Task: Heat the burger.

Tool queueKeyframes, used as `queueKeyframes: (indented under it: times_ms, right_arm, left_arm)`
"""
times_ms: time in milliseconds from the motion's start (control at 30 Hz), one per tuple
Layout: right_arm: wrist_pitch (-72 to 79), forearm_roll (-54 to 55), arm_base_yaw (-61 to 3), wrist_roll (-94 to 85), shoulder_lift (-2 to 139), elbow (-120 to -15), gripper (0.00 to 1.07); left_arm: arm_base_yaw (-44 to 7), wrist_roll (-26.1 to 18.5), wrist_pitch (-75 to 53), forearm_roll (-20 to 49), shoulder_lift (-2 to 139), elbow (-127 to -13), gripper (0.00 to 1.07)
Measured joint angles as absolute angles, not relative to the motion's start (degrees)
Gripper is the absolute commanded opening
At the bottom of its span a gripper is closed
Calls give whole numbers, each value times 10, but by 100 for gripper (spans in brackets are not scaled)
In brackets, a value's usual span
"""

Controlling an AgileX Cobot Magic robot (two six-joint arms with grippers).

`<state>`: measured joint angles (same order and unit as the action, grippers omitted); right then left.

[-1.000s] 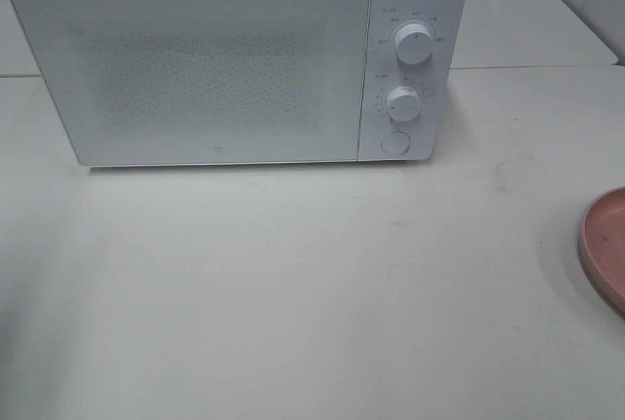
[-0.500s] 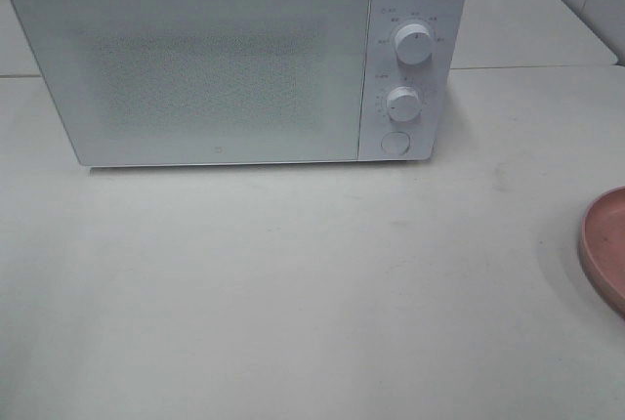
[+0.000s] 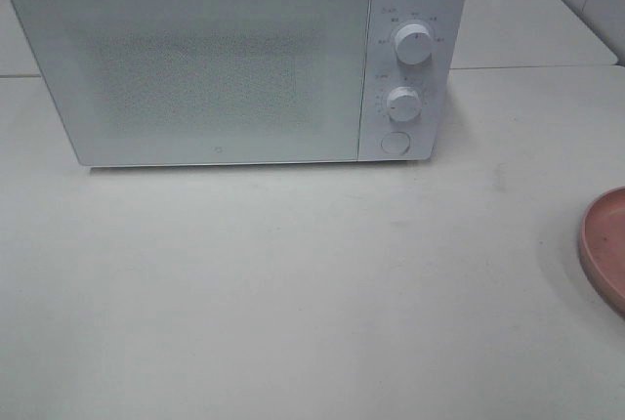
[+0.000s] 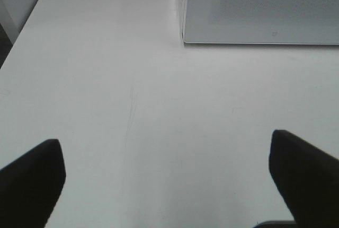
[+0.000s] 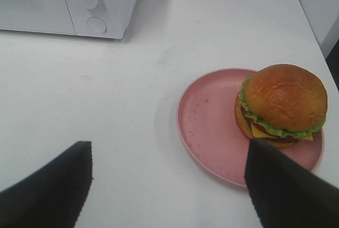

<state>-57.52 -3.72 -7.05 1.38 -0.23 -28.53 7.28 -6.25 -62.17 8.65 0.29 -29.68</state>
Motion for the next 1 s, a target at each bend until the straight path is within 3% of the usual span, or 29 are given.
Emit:
queueKeyframes:
  times_ms: [1000]
  right_arm:
    - [-575,-37,-70,14,-2,-285,76]
  left_arm:
    - [73,-63,-622,84,-3,-297,102]
